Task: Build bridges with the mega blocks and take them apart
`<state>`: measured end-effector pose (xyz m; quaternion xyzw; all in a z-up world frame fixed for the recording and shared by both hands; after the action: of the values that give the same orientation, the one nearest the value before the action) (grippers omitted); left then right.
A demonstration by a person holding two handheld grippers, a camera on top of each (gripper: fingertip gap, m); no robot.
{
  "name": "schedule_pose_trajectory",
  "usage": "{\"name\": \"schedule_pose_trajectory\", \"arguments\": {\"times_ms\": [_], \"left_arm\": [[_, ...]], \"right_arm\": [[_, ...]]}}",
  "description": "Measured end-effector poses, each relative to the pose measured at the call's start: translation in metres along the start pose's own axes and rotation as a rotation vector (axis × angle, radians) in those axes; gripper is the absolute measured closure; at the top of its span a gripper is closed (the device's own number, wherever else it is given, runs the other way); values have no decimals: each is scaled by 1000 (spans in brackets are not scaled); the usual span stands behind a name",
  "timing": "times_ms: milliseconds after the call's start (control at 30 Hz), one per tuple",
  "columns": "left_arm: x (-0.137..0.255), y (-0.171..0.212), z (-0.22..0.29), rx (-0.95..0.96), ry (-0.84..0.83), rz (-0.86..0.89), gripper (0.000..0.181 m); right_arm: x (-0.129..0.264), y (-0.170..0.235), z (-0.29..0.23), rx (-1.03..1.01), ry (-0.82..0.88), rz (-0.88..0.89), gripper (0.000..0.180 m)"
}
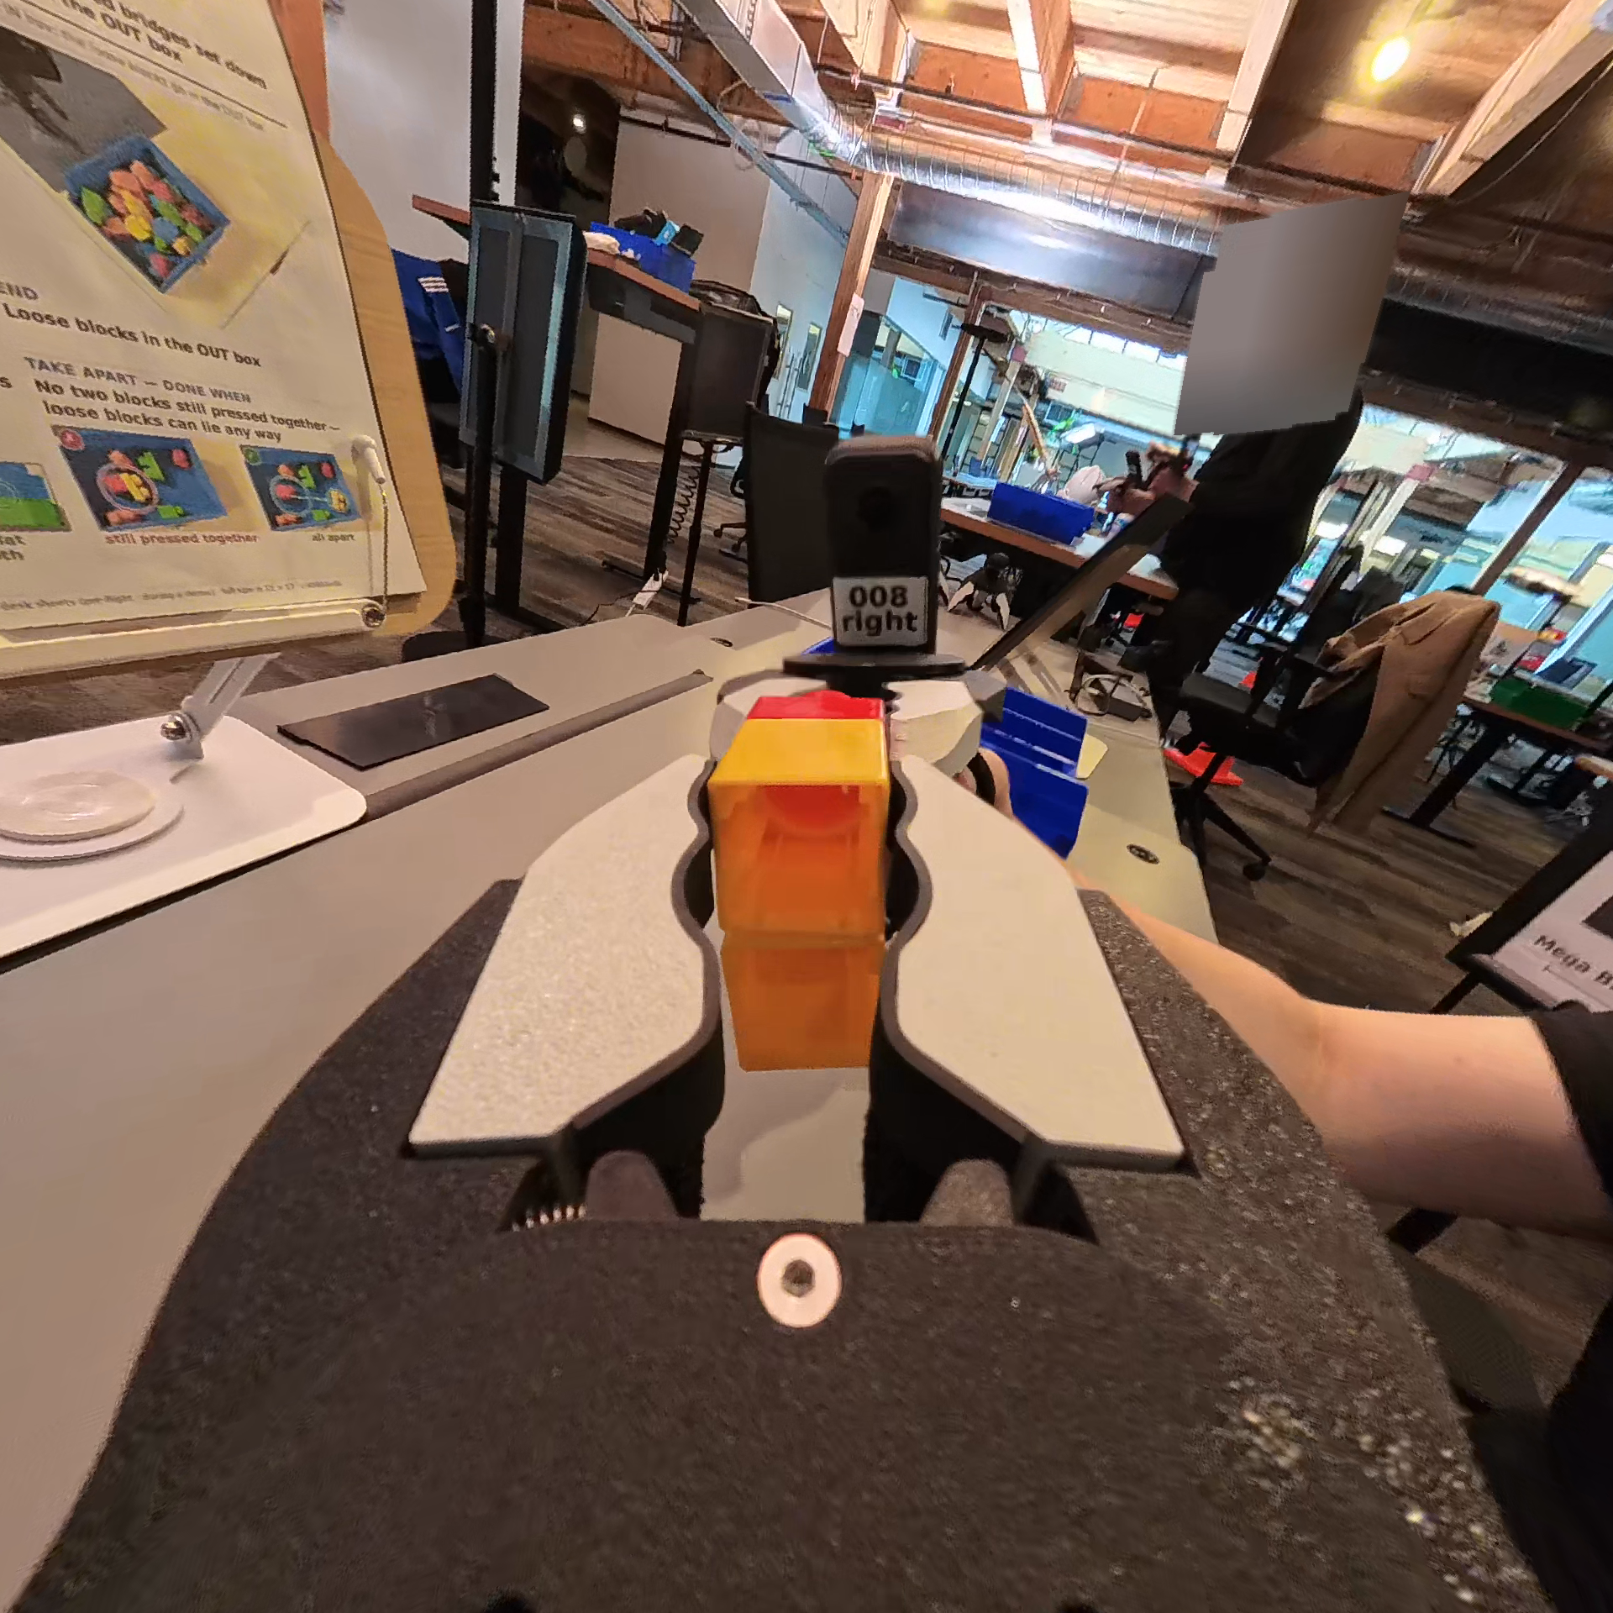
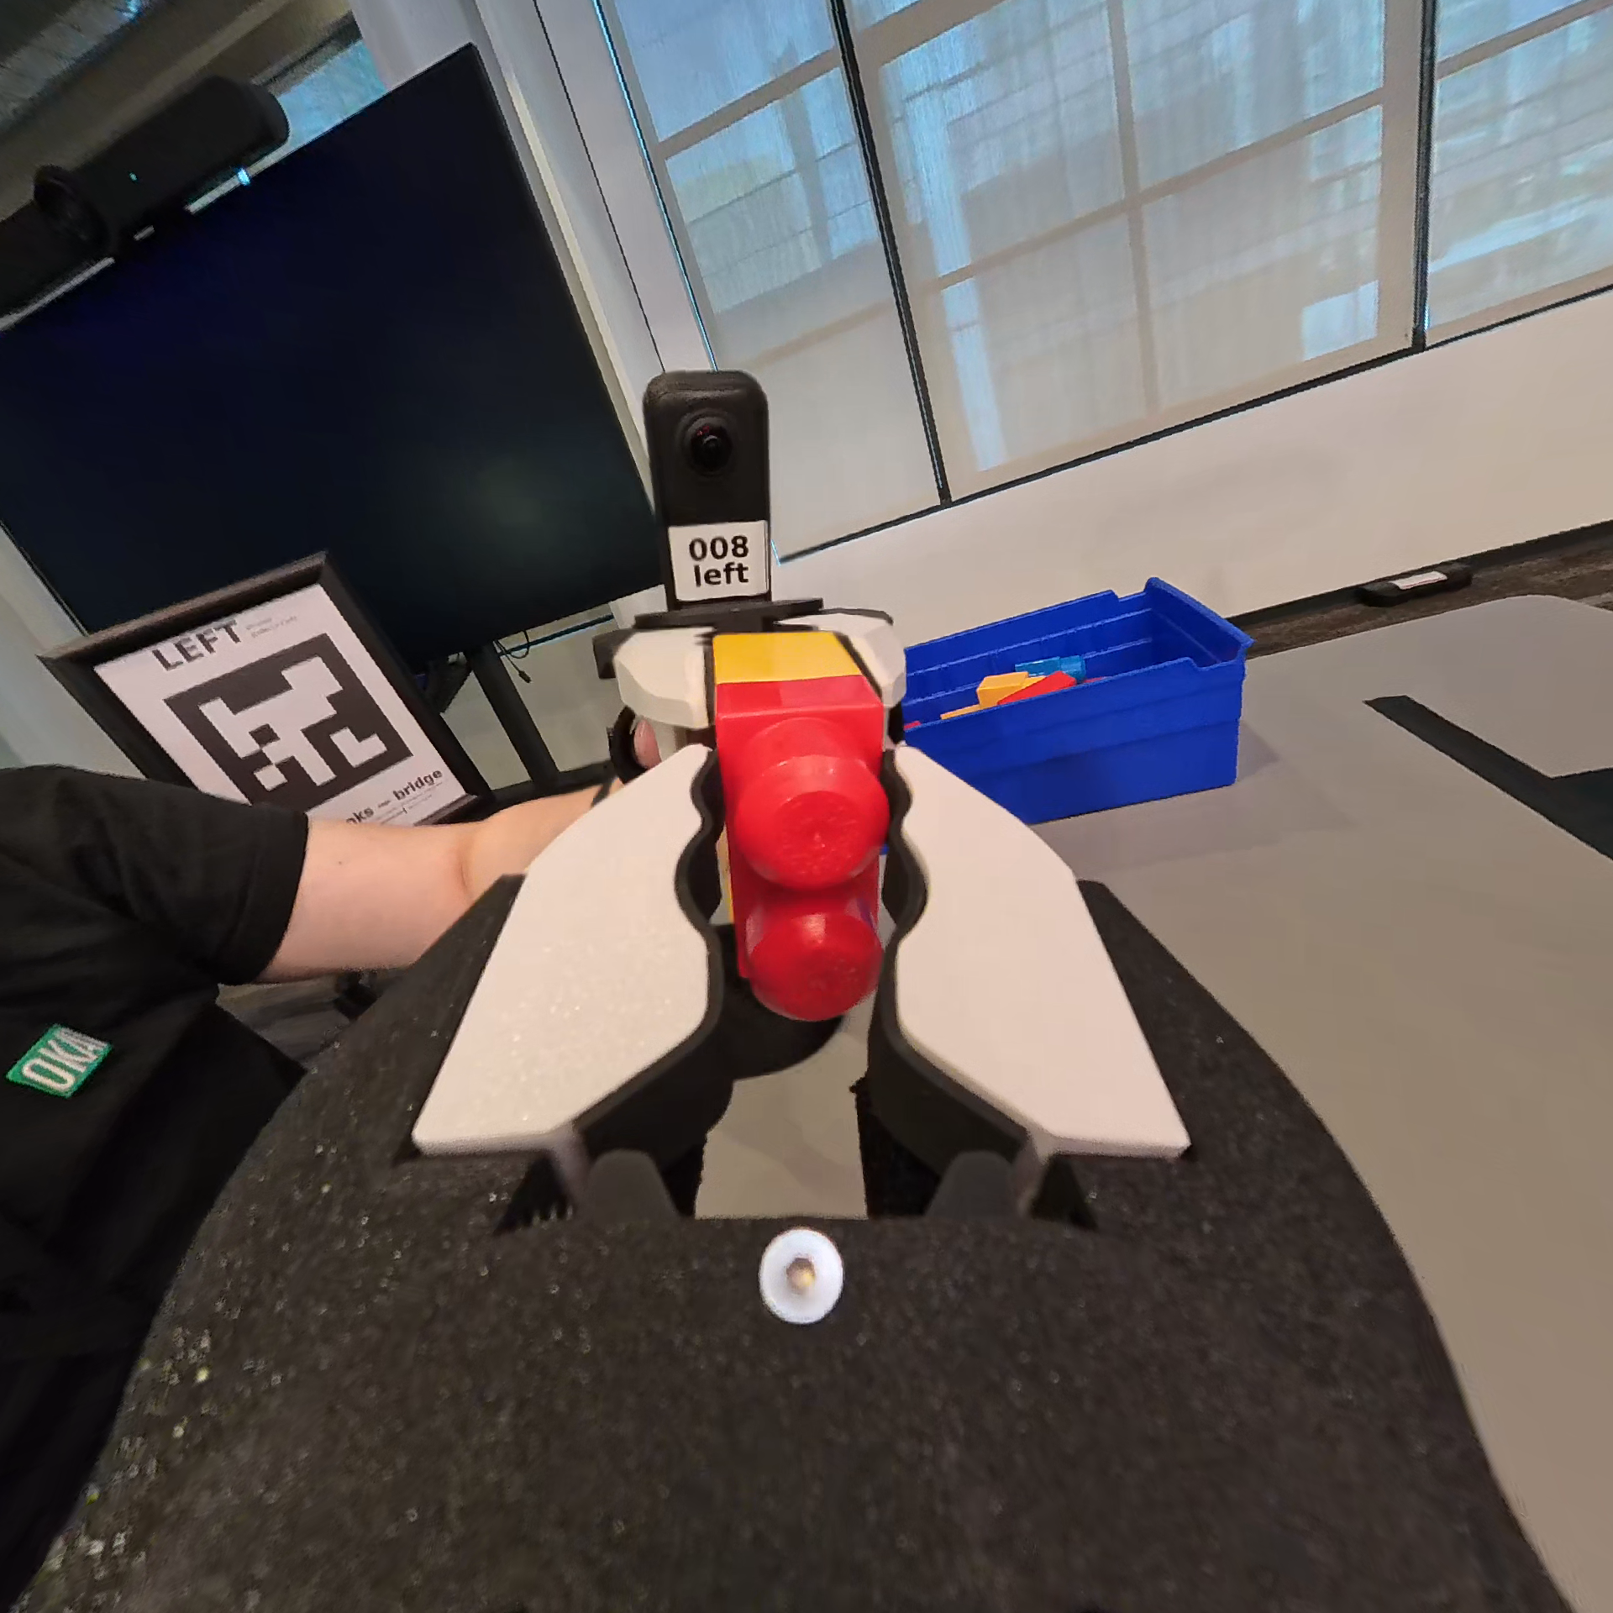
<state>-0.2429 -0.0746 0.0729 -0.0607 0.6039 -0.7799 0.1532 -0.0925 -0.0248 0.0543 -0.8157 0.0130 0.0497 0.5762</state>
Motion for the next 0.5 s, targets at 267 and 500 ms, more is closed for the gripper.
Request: {"name": "schedule_pose_trajectory", "arguments": {"times_ms": [267, 500], "left_arm": [[11, -8, -5, 58, 9, 35, 129], [2, 16, -1, 111, 42, -28, 144]], "right_arm": [[8, -12, 4, -150, 31, 56, 146], [11, -14, 4, -122, 44, 57, 146]]}}
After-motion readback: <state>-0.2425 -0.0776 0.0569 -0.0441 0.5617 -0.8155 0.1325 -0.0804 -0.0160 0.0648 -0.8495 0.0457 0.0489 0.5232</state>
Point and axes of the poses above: each gripper's, where its closed fingertips meet, x back along the fingers, y out of its underside, z = x × y across the jaws, the point moved 8 cm from there along x, back along the fingers, and after that the axes turned 9 degrees about y, right-handed, at the moved point
